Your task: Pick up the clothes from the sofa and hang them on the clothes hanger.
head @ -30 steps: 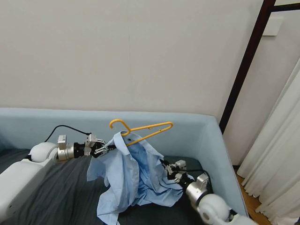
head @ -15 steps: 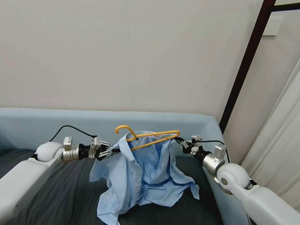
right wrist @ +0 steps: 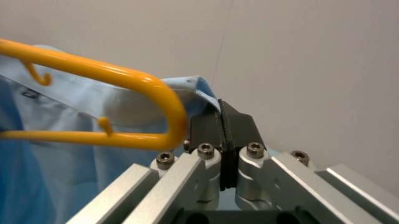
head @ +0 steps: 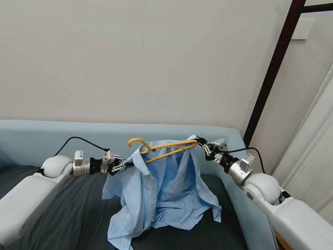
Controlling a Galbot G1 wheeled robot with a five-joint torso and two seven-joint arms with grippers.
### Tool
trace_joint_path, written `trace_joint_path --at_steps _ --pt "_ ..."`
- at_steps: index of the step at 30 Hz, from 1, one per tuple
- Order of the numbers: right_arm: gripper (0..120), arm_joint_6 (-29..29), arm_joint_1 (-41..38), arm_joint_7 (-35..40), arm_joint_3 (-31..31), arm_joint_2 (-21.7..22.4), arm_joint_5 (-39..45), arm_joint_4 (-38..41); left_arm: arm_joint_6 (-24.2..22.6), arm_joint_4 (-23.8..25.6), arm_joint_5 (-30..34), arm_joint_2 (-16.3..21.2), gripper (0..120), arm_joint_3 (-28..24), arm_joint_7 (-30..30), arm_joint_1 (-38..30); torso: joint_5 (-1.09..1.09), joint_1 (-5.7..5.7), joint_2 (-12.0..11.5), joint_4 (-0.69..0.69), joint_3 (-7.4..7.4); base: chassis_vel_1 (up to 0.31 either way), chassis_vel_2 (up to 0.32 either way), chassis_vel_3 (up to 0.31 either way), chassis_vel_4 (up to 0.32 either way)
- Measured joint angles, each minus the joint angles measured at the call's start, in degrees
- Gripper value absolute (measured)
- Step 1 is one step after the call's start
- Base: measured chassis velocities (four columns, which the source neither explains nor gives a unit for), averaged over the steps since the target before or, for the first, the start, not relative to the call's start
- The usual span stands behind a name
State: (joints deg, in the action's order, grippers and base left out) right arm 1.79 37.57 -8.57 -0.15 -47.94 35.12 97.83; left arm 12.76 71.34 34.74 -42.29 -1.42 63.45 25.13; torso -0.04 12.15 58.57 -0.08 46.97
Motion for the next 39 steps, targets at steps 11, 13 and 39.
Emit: trace_joint_path --at_steps 11,13,39 --pt "0 -1.91 -1.11 7.65 0.42 -0.89 -8.24 -1.73 0.18 0.68 -0.6 0.43 2 0.4 -1.44 0.47 0.0 0.0 0.0 0.0 0.0 0.0 0.0 0.0 0.0" --pt "0 -1.97 -0.66 7.66 1.01 -0.66 -8.18 -0.65 0.23 0.85 -0.86 0.45 2 0.46 -2.34 0.82 -0.01 0.0 0.0 0.01 -0.01 0.0 0.0 0.0 0.0" --pt "0 3.24 2.93 4.92 -1.23 0.81 -8.11 8.65 -1.96 2.76 -6.94 0.15 2 -1.03 -11.38 2.11 -0.02 -0.01 0.01 0.01 -0.01 0.0 0.0 0.0 0.0"
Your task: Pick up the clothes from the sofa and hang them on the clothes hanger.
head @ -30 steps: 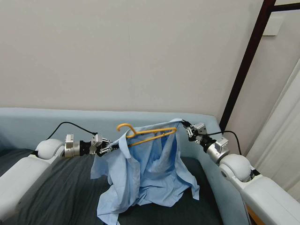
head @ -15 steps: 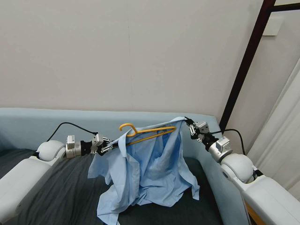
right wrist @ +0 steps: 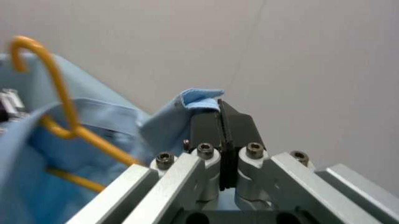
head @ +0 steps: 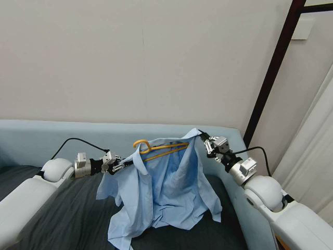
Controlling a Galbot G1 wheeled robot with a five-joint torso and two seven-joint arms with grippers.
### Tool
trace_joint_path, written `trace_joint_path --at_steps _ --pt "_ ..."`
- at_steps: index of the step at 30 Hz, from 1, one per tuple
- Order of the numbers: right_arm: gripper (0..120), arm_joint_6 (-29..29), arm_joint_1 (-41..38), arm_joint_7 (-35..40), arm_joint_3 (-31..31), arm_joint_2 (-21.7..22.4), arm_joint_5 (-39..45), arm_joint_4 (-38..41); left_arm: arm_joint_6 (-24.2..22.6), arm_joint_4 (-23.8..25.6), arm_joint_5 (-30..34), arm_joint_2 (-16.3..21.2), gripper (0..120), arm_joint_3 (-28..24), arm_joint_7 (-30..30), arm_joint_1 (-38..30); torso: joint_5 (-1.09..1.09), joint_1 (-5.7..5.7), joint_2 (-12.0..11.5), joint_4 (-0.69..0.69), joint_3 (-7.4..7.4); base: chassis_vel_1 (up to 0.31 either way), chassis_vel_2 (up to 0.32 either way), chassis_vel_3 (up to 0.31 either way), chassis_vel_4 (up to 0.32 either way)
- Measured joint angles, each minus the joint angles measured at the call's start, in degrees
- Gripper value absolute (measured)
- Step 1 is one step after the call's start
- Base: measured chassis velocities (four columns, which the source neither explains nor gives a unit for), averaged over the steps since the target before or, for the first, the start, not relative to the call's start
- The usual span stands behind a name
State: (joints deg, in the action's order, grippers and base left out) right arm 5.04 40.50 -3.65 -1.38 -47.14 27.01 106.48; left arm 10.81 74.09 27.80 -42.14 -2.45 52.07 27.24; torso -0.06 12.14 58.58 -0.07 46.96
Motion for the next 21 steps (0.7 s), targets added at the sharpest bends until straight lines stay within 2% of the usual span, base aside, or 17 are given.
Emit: trace_joint_path --at_steps 5,9,15,19,21 --pt "0 -0.2 0.65 -1.64 -3.12 -0.44 5.24 1.64 -0.87 1.51 1.33 -0.67 2 -0.88 -1.03 0.31 0.01 0.0 0.0 -0.02 0.0 0.0 0.0 0.0 0.0" --pt "0 -2.83 1.54 1.36 -6.09 -1.08 16.97 5.04 -1.09 3.0 1.59 -1.01 2 -1.6 -0.92 0.97 0.01 0.0 0.0 0.0 0.0 0.0 0.0 0.0 0.0" --pt "0 -1.35 2.65 1.09 -7.94 -2.59 31.73 8.25 -1.18 3.37 1.56 -1.27 2 -2.0 -0.81 1.47 0.01 0.0 0.0 -0.01 0.0 0.0 0.0 0.0 0.0" --pt "0 0.8 2.86 -0.54 -8.15 -3.59 33.72 8.36 -1.18 3.3 1.61 -1.52 2 -1.99 -0.81 1.86 0.01 0.0 0.0 0.01 0.0 0.0 0.0 0.0 0.0" --pt "0 1.14 3.58 -1.2 -8.11 -3.49 30.74 7.74 -1.17 3.27 2.27 -1.64 2 -1.74 -1.1 1.87 0.0 0.0 0.0 0.01 0.0 0.0 0.0 0.0 0.0"
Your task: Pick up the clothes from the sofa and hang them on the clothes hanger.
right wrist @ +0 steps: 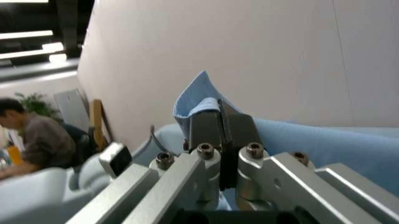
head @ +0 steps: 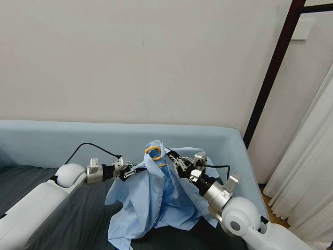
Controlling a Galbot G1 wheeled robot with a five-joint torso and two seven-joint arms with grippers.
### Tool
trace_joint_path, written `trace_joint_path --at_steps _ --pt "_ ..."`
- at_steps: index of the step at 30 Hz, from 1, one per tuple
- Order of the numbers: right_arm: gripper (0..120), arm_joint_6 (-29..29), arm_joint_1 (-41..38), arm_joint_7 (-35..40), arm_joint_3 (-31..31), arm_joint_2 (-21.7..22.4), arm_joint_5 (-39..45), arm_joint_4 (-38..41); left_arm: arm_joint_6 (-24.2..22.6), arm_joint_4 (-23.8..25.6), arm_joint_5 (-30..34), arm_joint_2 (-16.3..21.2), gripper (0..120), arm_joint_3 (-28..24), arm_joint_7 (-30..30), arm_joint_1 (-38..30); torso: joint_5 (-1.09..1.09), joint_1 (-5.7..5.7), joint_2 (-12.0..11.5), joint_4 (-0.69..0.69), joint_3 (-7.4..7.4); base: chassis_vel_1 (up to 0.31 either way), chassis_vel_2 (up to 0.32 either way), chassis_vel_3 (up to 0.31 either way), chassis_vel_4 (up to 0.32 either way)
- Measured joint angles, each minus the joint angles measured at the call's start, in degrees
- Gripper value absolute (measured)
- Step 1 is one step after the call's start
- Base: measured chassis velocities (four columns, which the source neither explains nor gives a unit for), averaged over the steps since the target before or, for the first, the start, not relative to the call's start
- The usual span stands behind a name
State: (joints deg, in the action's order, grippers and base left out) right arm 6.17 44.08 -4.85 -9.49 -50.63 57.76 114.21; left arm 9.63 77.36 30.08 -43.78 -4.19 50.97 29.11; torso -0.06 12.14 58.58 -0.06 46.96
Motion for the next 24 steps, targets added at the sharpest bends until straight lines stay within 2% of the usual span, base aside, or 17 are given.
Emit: trace_joint_path --at_steps 1,4,10,20,21,23,24 --pt "0 0.0 0.0 0.0 0.0 0.0 0.0 0.0 0.0 0.0 0.0 0.0 2 0.0 0.0 0.0 0.0 0.0 0.0 0.0 0.0 0.0 0.0 0.0 0.0" --pt "0 0.21 3.4 -3.33 0.88 1.34 -9.8 -1.9 0.0 0.03 2.22 0.24 2 0.3 -1.07 -0.8 0.0 0.0 0.0 -0.01 0.01 0.0 0.0 0.0 0.0" --pt "0 0.9 9.1 -7.14 1.04 2.27 -17.36 -2.52 0.01 0.39 5.02 1.3 2 0.29 -1.25 -3.0 0.02 0.01 0.0 -0.02 0.0 0.0 0.0 0.0 0.0" --pt "0 3.39 9.92 -6.41 -0.04 0.86 -17.73 -1.88 0.0 2.47 6.71 2.5 2 -0.03 -0.7 -3.12 0.01 0.01 0.0 -0.01 0.0 0.0 0.0 0.0 0.0" --pt "7 4.64 9.73 -8.38 0.17 0.76 -16.89 -1.77 0.0 2.68 6.81 2.64 2 0.0 -0.52 -2.97 0.01 0.0 0.0 0.0 0.0 0.0 0.0 0.0 0.0" --pt "10 5.38 9.6 -10.17 0.43 0.75 -16.34 -1.71 -0.01 2.78 6.87 2.69 2 0.02 -0.38 -2.88 0.01 0.01 0.0 -0.01 0.0 0.0 0.0 0.0 0.0" --pt "15 6.94 9.27 -13.57 0.93 0.79 -15.39 -1.57 -0.08 2.93 6.96 2.71 2 0.06 -0.06 -2.78 0.0 0.01 0.0 -0.01 0.0 0.0 0.0 0.0 0.0"
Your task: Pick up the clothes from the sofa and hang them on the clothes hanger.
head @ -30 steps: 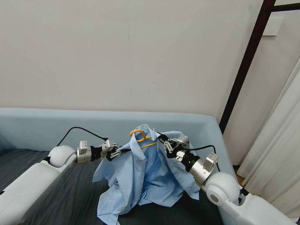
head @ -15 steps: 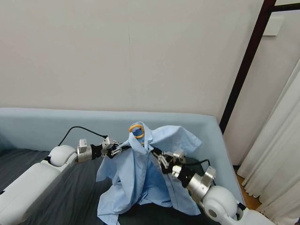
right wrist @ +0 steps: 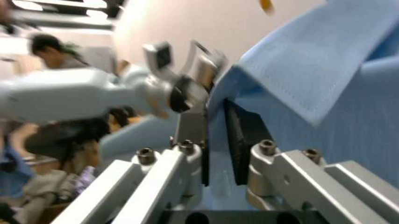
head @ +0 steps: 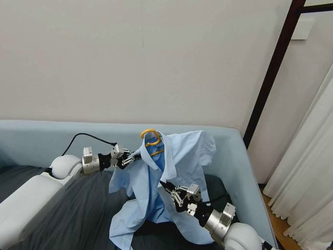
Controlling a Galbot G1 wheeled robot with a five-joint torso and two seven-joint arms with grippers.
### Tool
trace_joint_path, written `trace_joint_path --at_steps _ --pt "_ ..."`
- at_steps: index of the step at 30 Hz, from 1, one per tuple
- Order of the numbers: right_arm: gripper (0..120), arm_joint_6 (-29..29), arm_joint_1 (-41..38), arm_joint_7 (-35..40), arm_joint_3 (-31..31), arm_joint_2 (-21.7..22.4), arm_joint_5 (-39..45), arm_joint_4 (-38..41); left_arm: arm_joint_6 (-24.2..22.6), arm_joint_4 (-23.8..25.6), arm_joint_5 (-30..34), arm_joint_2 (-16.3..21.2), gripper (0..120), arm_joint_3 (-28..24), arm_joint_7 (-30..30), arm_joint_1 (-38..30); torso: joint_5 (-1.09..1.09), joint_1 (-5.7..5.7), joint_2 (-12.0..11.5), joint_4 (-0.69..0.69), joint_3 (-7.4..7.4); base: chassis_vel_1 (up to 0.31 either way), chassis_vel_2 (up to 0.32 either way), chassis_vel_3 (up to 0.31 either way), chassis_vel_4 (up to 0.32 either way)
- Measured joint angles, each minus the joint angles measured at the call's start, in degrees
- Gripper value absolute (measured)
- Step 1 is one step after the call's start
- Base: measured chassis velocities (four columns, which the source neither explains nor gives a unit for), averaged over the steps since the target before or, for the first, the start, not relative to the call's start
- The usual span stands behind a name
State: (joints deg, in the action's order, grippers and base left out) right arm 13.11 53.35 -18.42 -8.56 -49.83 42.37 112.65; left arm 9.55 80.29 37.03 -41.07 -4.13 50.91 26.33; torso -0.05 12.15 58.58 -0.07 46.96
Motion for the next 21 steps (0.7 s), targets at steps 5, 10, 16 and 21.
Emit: trace_joint_path --at_steps 5,10,16,21 --pt "33 2.94 -1.49 -11.75 2.6 0.8 6.47 0.76 -0.53 0.15 0.66 0.01 2 0.08 2.66 -0.06 0.0 0.0 -0.01 -0.01 0.0 0.0 0.0 0.0 0.0" --pt "51 3.22 -2.52 -16.59 5.08 1.86 11.57 1.43 -0.85 0.02 1.5 -0.05 2 0.11 3.74 -0.71 0.01 0.0 -0.01 0.0 0.0 0.0 0.0 0.0 0.0" --pt "72 2.48 -0.85 -11.84 5.87 3.02 18.22 3.56 -0.97 -0.71 2.81 -0.12 2 0.12 4.28 -1.94 0.02 0.0 -0.01 -0.03 0.0 0.0 0.0 0.0 0.0" --pt "94 -0.55 -5.69 -0.89 9.48 6.89 14.76 2.95 -1.36 -1.66 5.04 0.59 2 0.01 10.75 -3.8 0.0 0.0 -0.01 0.02 0.0 0.0 0.0 0.0 0.0"
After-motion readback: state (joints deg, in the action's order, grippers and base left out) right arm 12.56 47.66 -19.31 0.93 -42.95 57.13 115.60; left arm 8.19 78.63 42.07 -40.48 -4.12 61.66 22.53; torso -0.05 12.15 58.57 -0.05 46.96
